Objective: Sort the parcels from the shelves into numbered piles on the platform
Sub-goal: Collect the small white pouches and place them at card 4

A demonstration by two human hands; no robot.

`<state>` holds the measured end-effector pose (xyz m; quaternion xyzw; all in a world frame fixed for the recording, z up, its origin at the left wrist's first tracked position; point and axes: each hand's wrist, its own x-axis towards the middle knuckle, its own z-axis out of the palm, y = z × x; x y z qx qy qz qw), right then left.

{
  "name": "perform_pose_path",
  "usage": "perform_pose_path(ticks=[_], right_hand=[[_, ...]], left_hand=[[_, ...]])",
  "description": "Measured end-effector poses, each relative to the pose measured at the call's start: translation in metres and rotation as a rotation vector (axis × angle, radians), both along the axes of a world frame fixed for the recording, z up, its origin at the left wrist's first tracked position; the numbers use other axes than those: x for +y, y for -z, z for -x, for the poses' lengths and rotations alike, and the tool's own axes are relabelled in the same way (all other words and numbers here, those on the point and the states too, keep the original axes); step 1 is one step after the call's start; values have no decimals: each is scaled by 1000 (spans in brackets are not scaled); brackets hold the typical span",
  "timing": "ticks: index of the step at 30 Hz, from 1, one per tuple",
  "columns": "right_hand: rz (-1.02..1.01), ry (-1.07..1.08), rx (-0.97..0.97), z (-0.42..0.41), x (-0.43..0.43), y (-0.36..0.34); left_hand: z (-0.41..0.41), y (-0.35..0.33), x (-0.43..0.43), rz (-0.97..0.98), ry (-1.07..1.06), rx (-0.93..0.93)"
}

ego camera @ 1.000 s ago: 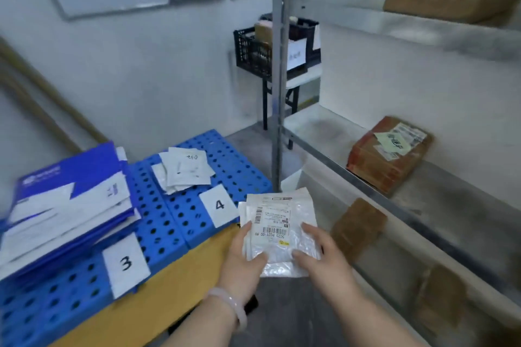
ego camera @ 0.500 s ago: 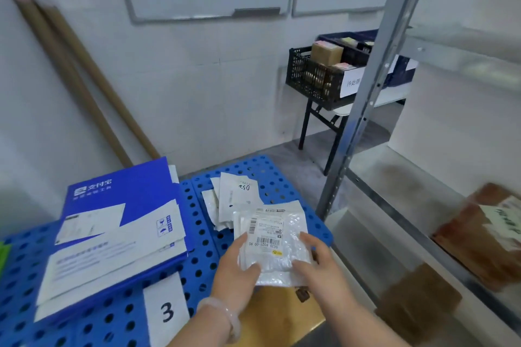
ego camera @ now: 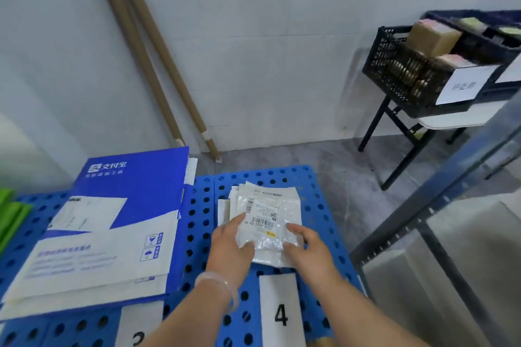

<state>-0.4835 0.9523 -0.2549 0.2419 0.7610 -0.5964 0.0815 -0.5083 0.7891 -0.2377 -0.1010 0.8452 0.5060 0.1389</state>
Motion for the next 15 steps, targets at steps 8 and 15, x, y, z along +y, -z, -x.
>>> perform_pose_path(ticks=[8, 15], right_hand=[[-306, -372, -55, 34, 8, 32], [-380, -405, 74, 27, 20, 21]], left_hand=[[14, 16, 12, 280, -1, -19], [12, 7, 14, 575, 140, 100]])
